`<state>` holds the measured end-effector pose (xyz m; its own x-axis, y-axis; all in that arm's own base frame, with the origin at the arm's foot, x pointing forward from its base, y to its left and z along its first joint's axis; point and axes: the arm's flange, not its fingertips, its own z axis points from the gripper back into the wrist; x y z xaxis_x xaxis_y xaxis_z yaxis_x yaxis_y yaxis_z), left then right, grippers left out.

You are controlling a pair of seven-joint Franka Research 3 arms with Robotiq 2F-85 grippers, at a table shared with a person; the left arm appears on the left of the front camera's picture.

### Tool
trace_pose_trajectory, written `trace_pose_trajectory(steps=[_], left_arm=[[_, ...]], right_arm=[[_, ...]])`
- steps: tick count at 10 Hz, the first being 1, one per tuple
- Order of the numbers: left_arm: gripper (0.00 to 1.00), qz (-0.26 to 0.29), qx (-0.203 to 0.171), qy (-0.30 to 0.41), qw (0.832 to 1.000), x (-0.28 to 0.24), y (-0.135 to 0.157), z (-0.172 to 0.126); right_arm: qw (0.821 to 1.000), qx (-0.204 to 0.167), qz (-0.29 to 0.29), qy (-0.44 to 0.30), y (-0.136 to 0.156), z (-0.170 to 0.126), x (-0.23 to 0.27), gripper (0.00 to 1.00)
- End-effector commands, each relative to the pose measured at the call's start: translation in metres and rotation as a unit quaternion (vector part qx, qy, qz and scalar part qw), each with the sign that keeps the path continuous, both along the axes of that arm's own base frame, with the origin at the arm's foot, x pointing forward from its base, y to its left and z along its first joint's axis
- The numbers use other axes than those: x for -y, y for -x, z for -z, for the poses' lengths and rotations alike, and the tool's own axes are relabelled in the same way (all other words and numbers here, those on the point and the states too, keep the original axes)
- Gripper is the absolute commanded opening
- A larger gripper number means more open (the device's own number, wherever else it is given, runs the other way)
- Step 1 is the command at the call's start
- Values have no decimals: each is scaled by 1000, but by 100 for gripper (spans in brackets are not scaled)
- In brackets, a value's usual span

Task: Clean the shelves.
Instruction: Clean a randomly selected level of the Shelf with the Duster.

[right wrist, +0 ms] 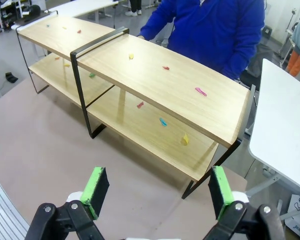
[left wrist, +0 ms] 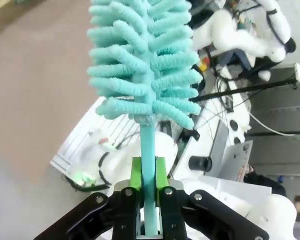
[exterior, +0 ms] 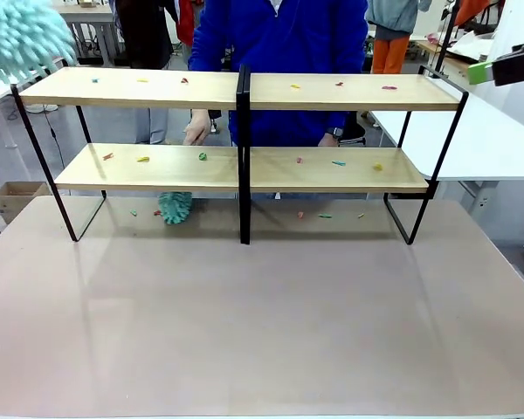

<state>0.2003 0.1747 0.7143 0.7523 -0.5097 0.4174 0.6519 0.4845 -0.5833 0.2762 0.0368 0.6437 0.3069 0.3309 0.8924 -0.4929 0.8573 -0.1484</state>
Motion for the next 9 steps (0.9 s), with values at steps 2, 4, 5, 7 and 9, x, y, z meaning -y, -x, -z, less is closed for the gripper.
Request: trace_pose_trajectory(steps=[2,4,5,7,9], left_arm=[[12,7,20,31,999,5,-12,7],[12,8,3,19,1000,10,-24,10],[12,-2,-3,11,1000,17,-33,13],[12,-15,-38,-11,999,40,-52,25],[12,13,-82,-40,996,65,-80,41]], right_arm=[[1000,0,1,-2,-1,0,1,100],[1000,0,1,-2,-1,0,1,100],[1000,0,1,-2,-1,0,1,100],[1000,0,1,-2,-1,0,1,100],[1000,0,1,-2,-1,0,1,100]])
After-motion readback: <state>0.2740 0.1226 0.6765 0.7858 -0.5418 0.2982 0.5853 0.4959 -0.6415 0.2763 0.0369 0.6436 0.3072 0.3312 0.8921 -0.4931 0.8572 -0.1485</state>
